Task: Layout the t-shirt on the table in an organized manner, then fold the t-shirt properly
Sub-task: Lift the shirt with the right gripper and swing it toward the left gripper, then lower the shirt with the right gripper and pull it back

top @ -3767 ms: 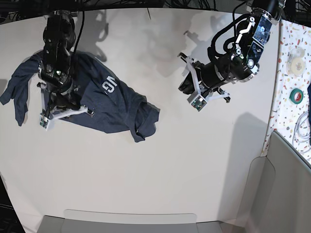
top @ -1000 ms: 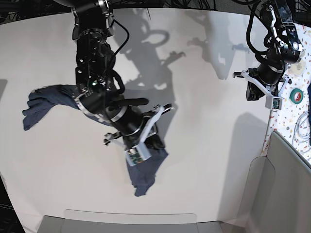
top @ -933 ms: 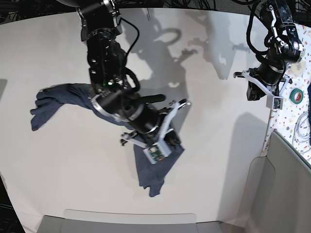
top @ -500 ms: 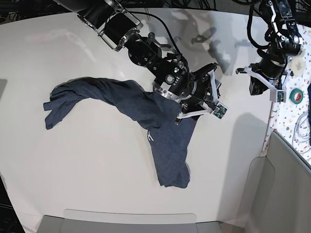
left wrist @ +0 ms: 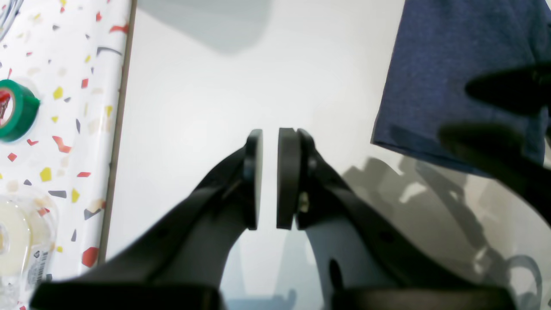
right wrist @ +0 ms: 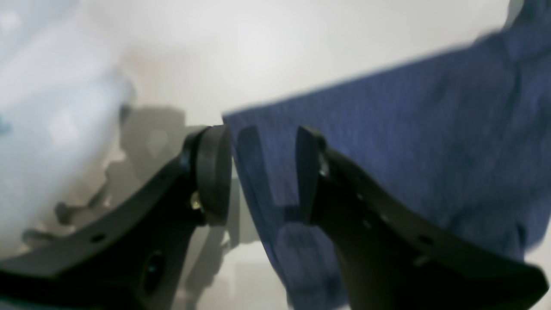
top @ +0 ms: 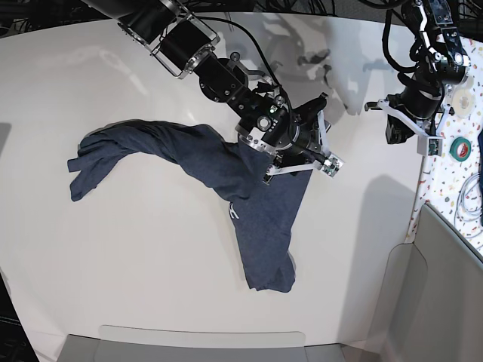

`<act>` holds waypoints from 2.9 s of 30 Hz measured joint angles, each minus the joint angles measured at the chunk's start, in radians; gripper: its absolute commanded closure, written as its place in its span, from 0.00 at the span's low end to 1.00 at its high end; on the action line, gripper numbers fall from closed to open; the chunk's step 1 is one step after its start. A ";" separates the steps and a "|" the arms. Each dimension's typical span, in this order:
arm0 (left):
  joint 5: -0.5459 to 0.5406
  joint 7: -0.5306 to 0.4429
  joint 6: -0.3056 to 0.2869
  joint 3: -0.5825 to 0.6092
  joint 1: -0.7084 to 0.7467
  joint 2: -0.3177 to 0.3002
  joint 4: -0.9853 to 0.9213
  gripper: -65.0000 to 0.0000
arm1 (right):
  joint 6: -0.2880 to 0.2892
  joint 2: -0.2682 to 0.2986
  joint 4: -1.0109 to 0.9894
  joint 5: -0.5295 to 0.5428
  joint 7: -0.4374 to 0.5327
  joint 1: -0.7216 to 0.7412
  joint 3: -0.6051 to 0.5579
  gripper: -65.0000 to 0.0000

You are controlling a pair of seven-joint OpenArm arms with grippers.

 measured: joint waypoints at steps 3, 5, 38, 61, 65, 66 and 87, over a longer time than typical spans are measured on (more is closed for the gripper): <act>0.000 -0.002 0.000 0.000 0.003 0.000 0.000 0.92 | -0.109 0.000 0.007 -0.066 -0.037 0.000 -0.015 0.64; 0.000 -0.002 0.000 0.000 0.008 0.000 0.000 0.92 | -0.137 0.004 0.006 -0.134 -0.042 0.006 -0.066 0.64; 0.000 -0.002 0.000 -0.003 0.020 0.023 -0.001 0.92 | -0.153 -0.038 -0.339 -0.176 0.218 0.028 -0.188 1.00; -0.003 -0.002 0.000 -0.004 0.041 0.019 -0.001 0.92 | -0.141 0.141 0.396 -0.171 -0.069 -0.031 0.501 1.00; -0.004 -0.002 0.000 -0.003 0.039 0.018 -0.001 0.92 | -0.137 0.188 0.394 -0.162 -0.071 -0.029 0.615 1.00; -0.004 -0.002 0.000 -0.003 0.039 0.018 -0.001 0.92 | -0.137 0.204 0.394 -0.175 -0.074 -0.028 0.646 1.00; 0.000 -0.002 0.000 0.002 0.036 0.018 -0.002 0.92 | -0.043 0.349 -0.105 -0.179 0.204 0.083 0.827 0.99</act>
